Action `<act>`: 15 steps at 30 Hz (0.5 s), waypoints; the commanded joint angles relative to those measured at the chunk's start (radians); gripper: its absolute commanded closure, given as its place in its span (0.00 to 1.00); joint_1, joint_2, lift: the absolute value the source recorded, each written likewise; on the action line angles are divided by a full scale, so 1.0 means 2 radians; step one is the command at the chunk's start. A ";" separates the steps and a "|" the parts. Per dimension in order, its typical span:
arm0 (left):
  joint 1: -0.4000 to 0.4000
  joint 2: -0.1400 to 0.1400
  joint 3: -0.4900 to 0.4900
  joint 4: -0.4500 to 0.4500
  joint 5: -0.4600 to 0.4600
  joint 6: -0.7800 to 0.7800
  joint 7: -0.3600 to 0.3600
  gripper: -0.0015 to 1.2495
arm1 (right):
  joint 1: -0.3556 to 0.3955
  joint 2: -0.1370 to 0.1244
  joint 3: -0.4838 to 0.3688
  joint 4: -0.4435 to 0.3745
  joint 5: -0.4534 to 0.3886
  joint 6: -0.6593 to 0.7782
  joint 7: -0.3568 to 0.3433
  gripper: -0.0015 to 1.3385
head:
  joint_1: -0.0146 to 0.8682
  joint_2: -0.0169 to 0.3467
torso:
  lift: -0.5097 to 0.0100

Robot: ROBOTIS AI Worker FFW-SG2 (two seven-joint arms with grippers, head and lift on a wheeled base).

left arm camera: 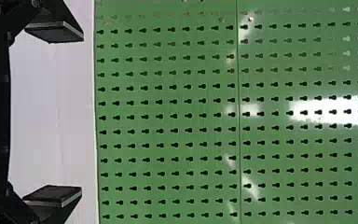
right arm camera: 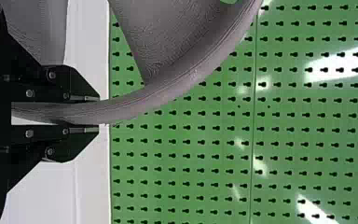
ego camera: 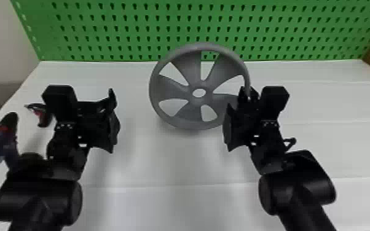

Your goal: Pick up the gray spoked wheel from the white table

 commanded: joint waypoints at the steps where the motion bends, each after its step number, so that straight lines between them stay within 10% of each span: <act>1: 0.000 0.000 -0.001 0.000 0.000 0.000 0.000 0.10 | -0.004 -0.001 0.000 0.000 -0.002 0.013 0.013 0.77 | 0.88 0.08 | 0.81; 15: -0.003 -0.001 -0.024 0.008 0.001 -0.005 0.021 0.10 | -0.004 -0.001 0.001 -0.001 -0.004 0.017 0.020 0.77 | 0.88 0.08 | 0.81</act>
